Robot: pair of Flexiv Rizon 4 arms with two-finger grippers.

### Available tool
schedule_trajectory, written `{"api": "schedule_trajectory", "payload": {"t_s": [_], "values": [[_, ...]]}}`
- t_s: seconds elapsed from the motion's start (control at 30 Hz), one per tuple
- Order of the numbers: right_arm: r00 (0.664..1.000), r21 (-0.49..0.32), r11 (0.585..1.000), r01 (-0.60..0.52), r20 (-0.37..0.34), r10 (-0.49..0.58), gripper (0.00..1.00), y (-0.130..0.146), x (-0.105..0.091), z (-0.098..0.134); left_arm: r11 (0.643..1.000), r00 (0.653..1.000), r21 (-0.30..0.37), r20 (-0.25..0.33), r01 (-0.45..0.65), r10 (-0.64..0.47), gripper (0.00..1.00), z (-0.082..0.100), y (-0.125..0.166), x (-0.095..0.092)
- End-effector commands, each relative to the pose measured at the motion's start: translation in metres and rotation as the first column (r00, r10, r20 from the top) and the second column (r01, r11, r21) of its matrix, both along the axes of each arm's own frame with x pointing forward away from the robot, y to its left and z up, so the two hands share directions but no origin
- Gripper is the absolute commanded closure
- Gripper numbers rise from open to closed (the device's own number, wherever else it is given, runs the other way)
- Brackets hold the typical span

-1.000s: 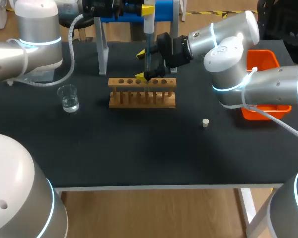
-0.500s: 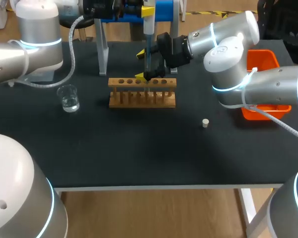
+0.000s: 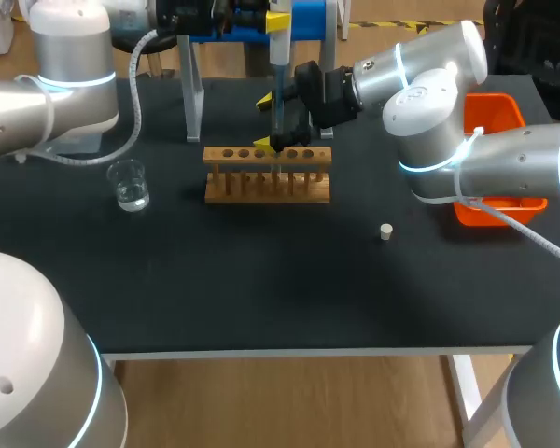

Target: Invert the test tube, pick up the pipette, mount the tip to pipette, aspirate from beaker and dispense into the tube, eject the tip, return the pipette, and cap with the stopper.

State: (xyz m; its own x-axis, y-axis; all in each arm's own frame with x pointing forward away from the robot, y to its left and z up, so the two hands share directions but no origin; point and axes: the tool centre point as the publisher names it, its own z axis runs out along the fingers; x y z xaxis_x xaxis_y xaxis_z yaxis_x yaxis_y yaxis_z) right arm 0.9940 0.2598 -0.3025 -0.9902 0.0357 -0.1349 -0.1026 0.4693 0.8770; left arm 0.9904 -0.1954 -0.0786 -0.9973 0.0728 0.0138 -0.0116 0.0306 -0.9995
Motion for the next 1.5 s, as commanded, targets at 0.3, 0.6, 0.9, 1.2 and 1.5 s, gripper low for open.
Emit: {"api": "schedule_trajectory", "payload": {"t_s": [0.3,0.6,0.9,1.2,1.5], "values": [[1.000,0.000,1.000,-0.005,0.003,0.005,0.00,-0.024,0.000,0.013,1.000,1.000,0.000,0.000,0.003,-0.003,1.00,0.000,0.000,0.002],[1.000,0.022,1.000,0.015,0.009,-0.015,0.00,-0.052,0.000,0.025,1.000,1.000,0.000,0.000,0.003,-0.003,1.00,0.000,0.000,0.002],[0.999,0.041,0.999,0.022,0.025,-0.023,0.00,-0.072,-0.002,0.036,1.000,1.000,0.000,0.000,0.003,-0.003,1.00,0.000,0.000,0.002],[0.998,0.084,0.995,0.046,0.034,-0.049,0.00,-0.097,-0.004,0.045,1.000,1.000,0.000,0.000,0.003,-0.003,1.00,0.000,0.000,0.002],[0.995,0.152,0.983,0.100,0.007,-0.102,0.00,-0.120,0.001,0.054,1.000,1.000,0.000,0.000,0.003,-0.003,1.00,0.000,0.000,0.002]]}}
